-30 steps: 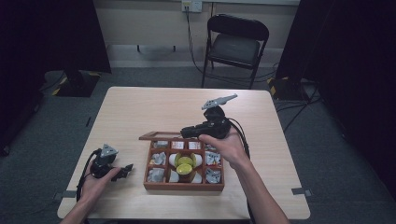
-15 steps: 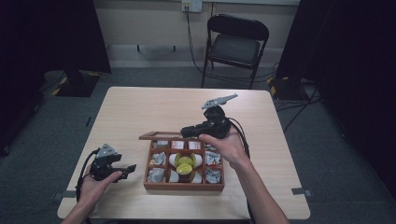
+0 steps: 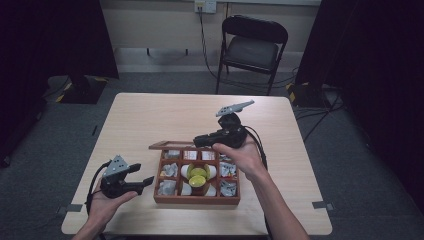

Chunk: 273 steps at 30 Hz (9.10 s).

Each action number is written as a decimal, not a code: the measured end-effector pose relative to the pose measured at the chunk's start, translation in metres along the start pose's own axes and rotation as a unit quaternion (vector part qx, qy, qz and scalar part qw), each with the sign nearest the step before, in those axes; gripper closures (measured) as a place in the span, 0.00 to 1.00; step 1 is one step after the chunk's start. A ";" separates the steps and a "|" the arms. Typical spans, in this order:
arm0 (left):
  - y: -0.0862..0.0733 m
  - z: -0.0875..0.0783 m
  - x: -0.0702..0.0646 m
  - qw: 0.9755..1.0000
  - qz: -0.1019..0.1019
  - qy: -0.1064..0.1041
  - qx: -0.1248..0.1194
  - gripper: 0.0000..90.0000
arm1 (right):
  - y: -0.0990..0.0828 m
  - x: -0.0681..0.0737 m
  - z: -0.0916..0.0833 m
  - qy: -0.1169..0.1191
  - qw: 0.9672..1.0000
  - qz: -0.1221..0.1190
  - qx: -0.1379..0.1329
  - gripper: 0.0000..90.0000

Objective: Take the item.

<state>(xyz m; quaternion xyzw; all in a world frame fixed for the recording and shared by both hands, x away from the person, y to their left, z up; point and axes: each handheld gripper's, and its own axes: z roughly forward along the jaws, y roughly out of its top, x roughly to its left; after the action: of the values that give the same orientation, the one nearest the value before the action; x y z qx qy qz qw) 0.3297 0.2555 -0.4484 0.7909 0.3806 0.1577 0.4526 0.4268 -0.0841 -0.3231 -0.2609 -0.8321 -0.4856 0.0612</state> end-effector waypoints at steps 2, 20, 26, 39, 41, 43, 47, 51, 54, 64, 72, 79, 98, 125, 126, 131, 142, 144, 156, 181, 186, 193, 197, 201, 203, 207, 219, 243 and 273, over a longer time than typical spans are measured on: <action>0.001 0.001 -0.001 1.000 -0.001 -0.011 0.000 0.33 | 0.000 0.000 0.000 0.000 1.000 0.000 0.000 0.91; 0.024 0.023 -0.029 0.996 0.008 -0.091 -0.010 0.35 | 0.002 0.000 -0.001 -0.004 1.000 -0.001 -0.002 0.91; 0.032 0.034 -0.038 0.992 0.011 -0.129 0.001 0.39 | 0.002 0.000 -0.001 -0.005 1.000 -0.002 -0.002 0.91; 0.050 0.072 -0.071 0.985 0.053 -0.153 0.050 0.42 | 0.002 0.000 -0.001 -0.004 1.000 -0.003 -0.002 0.91; 0.052 0.077 -0.074 0.985 0.054 -0.153 0.052 0.42 | 0.002 -0.001 -0.001 -0.003 1.000 -0.003 -0.001 0.91; 0.052 0.082 -0.075 0.984 0.057 -0.157 0.063 0.42 | 0.003 -0.001 -0.001 -0.003 1.000 -0.003 -0.001 0.91; 0.052 0.089 -0.074 0.984 0.056 -0.153 0.074 0.42 | 0.003 -0.001 -0.001 -0.003 1.000 -0.003 -0.001 0.91; 0.051 0.096 -0.072 0.984 0.046 -0.140 0.105 0.42 | 0.003 -0.001 0.000 -0.003 1.000 -0.003 -0.001 0.91; 0.051 0.101 -0.073 0.982 0.047 -0.141 0.120 0.39 | 0.003 0.000 0.000 -0.003 1.000 -0.005 -0.001 0.91; 0.054 0.113 -0.077 0.979 0.065 -0.127 0.145 0.39 | 0.002 -0.001 0.000 0.000 1.000 -0.007 0.001 0.91; 0.054 0.127 -0.084 0.971 0.073 -0.136 0.181 0.37 | 0.002 -0.001 0.000 0.000 1.000 -0.007 0.000 0.91; 0.055 0.130 -0.083 0.970 0.068 -0.143 0.186 0.36 | 0.002 -0.001 0.000 0.000 1.000 -0.008 0.000 0.91; 0.058 0.135 -0.086 0.968 0.081 -0.147 0.185 0.43 | 0.002 -0.001 0.000 0.000 1.000 -0.007 0.000 0.91; 0.056 0.108 -0.084 0.976 0.080 -0.140 0.147 0.43 | 0.002 -0.001 0.000 0.003 1.000 -0.006 0.000 0.91; 0.053 0.105 -0.085 0.977 0.074 -0.143 0.142 0.43 | 0.002 -0.001 0.000 0.003 1.000 -0.006 0.000 0.91; 0.052 0.100 -0.084 0.976 0.076 -0.149 0.139 0.43 | 0.002 -0.002 0.000 0.004 1.000 -0.006 0.000 0.91; 0.054 0.081 -0.081 0.981 0.073 -0.141 0.112 0.43 | 0.002 -0.002 0.000 0.005 1.000 -0.005 0.000 0.91; 0.054 0.079 -0.080 0.980 0.075 -0.145 0.115 0.43 | 0.001 -0.002 0.001 0.005 1.000 -0.006 0.000 0.91; 0.051 0.061 -0.071 0.979 0.063 -0.170 0.097 0.72 | 0.001 -0.002 0.001 0.006 1.000 -0.005 0.000 0.91; 0.059 0.127 -0.088 0.969 0.114 -0.112 0.188 0.36 | 0.001 -0.002 0.001 0.006 1.000 -0.005 0.000 0.91; 0.058 0.134 -0.094 0.965 0.135 -0.102 0.201 0.36 | 0.002 -0.002 0.000 0.006 1.000 -0.005 0.000 0.91; 0.057 0.137 -0.095 0.962 0.139 -0.103 0.213 0.43 | 0.002 -0.002 0.001 0.006 1.000 -0.006 0.000 0.91; 0.057 0.136 -0.094 0.963 0.132 -0.105 0.213 0.44 | 0.002 -0.002 0.000 0.006 1.000 -0.006 0.000 0.91; 0.060 0.129 -0.090 0.968 0.108 -0.115 0.194 0.44 | 0.002 -0.002 0.000 0.006 1.000 -0.005 0.000 0.91; 0.061 0.126 -0.090 0.970 0.101 -0.118 0.186 0.44 | 0.002 -0.002 0.000 0.006 1.000 -0.005 0.000 0.91; 0.062 0.116 -0.091 0.973 0.106 -0.121 0.164 0.44 | 0.002 -0.002 0.000 0.006 1.000 -0.005 0.000 0.92; 0.061 0.089 -0.088 0.979 0.086 -0.140 0.123 0.44 | 0.002 -0.002 0.000 0.007 1.000 -0.005 0.000 0.91; 0.047 0.039 -0.056 0.986 0.051 -0.129 0.093 0.44 | 0.002 -0.002 0.001 0.007 1.000 -0.006 0.000 0.91; 0.012 -0.008 0.028 0.996 -0.036 -0.035 0.077 0.44 | 0.002 -0.003 0.001 0.008 1.000 -0.005 0.000 0.91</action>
<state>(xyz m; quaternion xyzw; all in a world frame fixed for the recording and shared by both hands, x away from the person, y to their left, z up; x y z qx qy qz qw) 0.3485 0.2774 -0.4368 0.8144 0.4035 0.0835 0.4086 0.4301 -0.0838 -0.3227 -0.2531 -0.8330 -0.4877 0.0654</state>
